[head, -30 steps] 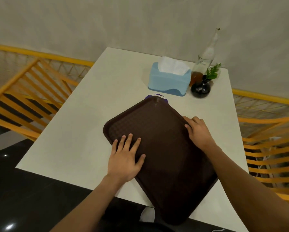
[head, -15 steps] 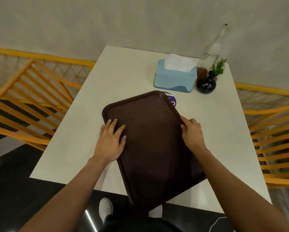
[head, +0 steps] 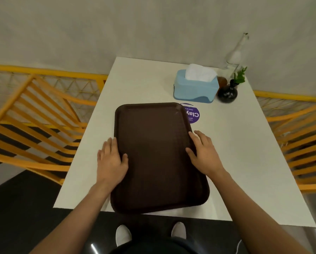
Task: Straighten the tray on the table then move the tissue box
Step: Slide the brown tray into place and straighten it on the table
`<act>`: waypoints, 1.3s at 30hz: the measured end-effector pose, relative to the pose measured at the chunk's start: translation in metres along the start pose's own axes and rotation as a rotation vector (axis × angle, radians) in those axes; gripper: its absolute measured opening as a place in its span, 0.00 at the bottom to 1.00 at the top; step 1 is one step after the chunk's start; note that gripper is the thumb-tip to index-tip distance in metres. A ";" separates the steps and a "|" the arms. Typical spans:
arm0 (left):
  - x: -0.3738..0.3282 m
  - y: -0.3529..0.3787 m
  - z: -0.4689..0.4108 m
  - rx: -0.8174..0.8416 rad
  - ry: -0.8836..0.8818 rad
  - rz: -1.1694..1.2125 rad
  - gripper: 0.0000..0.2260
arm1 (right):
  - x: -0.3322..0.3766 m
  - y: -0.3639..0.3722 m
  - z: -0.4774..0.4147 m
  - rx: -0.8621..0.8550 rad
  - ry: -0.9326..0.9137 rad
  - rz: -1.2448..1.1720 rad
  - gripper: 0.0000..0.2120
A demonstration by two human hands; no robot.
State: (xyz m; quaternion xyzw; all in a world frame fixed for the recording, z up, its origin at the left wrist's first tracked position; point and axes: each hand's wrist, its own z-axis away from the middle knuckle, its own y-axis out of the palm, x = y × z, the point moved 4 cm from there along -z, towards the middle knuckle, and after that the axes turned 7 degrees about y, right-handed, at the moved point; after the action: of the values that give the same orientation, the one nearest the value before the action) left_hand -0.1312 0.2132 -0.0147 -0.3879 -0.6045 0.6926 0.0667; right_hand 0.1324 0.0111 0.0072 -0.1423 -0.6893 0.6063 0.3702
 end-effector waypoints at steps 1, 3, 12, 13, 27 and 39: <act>0.001 0.003 0.006 0.011 0.008 0.001 0.32 | 0.001 0.001 0.004 -0.002 -0.021 0.027 0.30; 0.006 0.007 0.015 0.032 0.035 -0.009 0.33 | 0.003 0.007 0.012 0.021 -0.011 0.047 0.33; 0.036 0.001 0.016 0.074 0.126 -0.108 0.29 | 0.021 0.038 0.047 0.021 0.158 0.051 0.35; 0.040 0.000 0.015 0.074 0.131 -0.119 0.29 | 0.024 0.040 0.048 0.019 0.164 0.051 0.35; 0.085 -0.047 -0.052 0.002 0.129 -0.214 0.24 | 0.090 0.061 0.002 0.006 0.154 0.066 0.34; 0.097 -0.063 -0.097 -0.048 0.091 -0.099 0.22 | 0.104 0.060 -0.041 0.046 0.205 0.008 0.36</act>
State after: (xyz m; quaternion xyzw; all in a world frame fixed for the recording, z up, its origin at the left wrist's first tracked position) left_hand -0.1618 0.3597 -0.0002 -0.3898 -0.6358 0.6555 0.1190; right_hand 0.0737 0.1216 -0.0145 -0.1977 -0.6331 0.6056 0.4397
